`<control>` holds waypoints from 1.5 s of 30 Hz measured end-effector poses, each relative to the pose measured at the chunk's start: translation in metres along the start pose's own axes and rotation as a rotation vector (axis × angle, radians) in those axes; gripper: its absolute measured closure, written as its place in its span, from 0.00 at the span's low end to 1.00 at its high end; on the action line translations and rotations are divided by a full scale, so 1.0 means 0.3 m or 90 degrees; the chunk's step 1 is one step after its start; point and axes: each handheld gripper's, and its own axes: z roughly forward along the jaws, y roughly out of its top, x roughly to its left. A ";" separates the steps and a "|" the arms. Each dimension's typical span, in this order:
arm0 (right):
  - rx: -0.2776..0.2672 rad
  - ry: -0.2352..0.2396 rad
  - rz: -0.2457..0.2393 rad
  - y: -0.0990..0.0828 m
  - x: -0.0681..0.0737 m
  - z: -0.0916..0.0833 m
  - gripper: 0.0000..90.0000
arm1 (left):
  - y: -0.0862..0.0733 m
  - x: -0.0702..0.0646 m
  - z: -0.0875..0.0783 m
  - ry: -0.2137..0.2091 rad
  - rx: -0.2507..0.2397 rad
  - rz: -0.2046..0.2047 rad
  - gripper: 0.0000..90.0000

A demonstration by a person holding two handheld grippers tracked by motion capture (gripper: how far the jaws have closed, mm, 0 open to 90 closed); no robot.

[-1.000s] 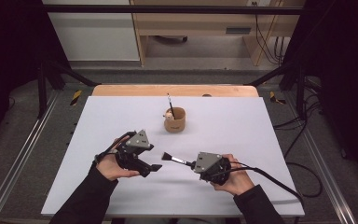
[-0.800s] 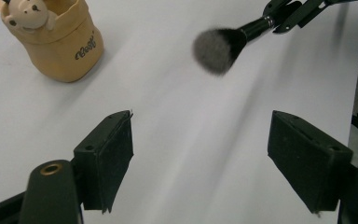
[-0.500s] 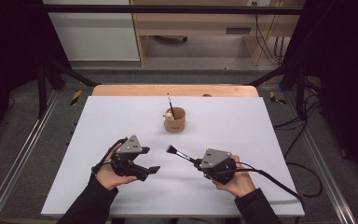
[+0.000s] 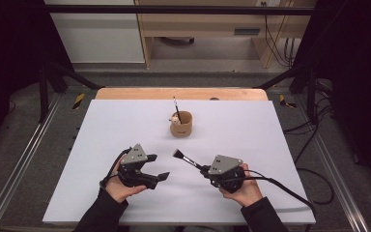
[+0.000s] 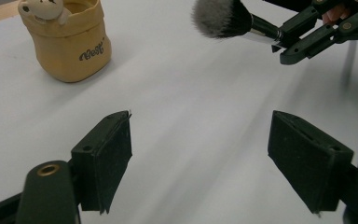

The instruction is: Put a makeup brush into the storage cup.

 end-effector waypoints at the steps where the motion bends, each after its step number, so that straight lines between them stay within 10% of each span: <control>1: -0.002 0.001 0.004 -0.001 -0.001 -0.001 0.88 | -0.002 -0.001 0.000 0.000 -0.004 -0.004 0.23; 19: -0.037 0.003 0.050 -0.011 0.001 0.000 0.88 | -0.018 -0.019 0.028 -0.004 -0.071 -0.063 0.22; 45: -0.077 0.005 0.068 -0.005 -0.006 -0.014 0.88 | 0.051 -0.050 0.075 -0.059 -0.118 -0.078 0.23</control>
